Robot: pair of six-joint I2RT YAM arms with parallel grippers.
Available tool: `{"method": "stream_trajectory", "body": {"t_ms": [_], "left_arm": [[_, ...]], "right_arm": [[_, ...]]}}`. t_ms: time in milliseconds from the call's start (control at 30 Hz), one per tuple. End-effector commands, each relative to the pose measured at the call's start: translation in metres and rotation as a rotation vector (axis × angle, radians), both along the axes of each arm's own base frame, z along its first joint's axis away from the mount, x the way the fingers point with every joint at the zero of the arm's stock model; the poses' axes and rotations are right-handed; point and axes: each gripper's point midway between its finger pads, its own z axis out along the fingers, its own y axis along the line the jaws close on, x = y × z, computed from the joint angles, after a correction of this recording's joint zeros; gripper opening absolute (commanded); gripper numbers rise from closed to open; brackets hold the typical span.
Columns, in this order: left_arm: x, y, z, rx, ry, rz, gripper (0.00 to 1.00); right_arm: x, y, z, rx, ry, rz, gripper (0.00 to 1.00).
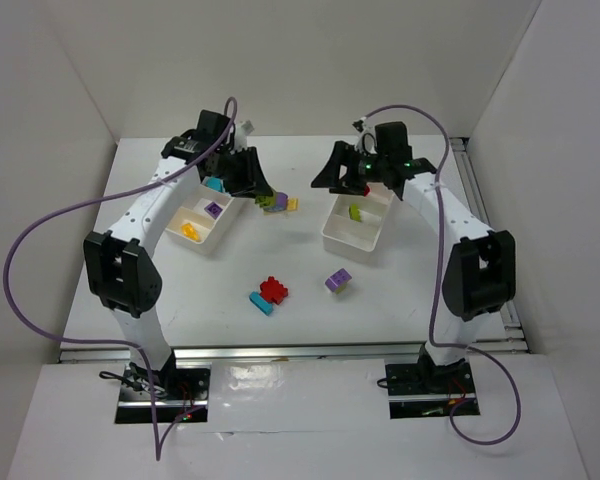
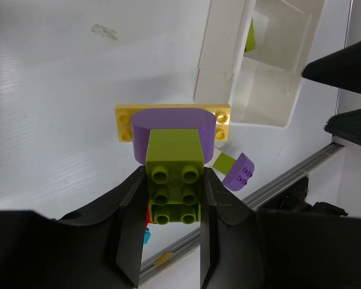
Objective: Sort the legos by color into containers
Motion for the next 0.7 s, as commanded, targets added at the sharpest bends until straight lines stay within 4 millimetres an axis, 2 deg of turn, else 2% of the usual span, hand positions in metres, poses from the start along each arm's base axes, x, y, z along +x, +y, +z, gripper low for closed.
{"method": "stream_trajectory", "body": {"t_ms": [0, 67, 133, 200, 267, 367, 500, 533, 667], "left_arm": [[0.005, 0.000, 0.031, -0.107, -0.074, -0.006, 0.00], [0.004, -0.001, 0.029, -0.118, -0.065, -0.006, 0.00], [0.003, -0.001, 0.033, -0.120, -0.074, -0.006, 0.00], [0.002, -0.002, 0.032, -0.126, -0.072, -0.012, 0.00], [0.003, 0.002, 0.028, -0.123, -0.062, -0.003, 0.00], [0.004, 0.000, 0.030, -0.133, -0.071, -0.009, 0.00], [0.002, 0.001, 0.030, -0.133, -0.071, -0.009, 0.00], [0.002, 0.001, 0.030, -0.133, -0.071, -0.009, 0.00], [0.004, 0.005, 0.030, -0.132, -0.071, 0.000, 0.00]], "right_arm": [[0.009, 0.035, 0.009, 0.096, -0.024, 0.079, 0.78], [0.016, 0.045, 0.010, 0.120, -0.024, 0.094, 0.77], [0.009, 0.062, 0.006, 0.134, 0.004, 0.155, 0.75], [0.013, 0.074, 0.001, 0.116, 0.018, 0.183, 0.75], [0.005, 0.082, -0.004, 0.104, 0.042, 0.208, 0.72], [0.007, 0.088, -0.012, 0.111, 0.046, 0.200, 0.68], [0.005, 0.092, -0.026, 0.101, 0.080, 0.207, 0.52], [0.003, 0.096, -0.022, 0.103, 0.072, 0.217, 0.49], [-0.001, 0.098, -0.028, 0.092, 0.089, 0.217, 0.44]]}}
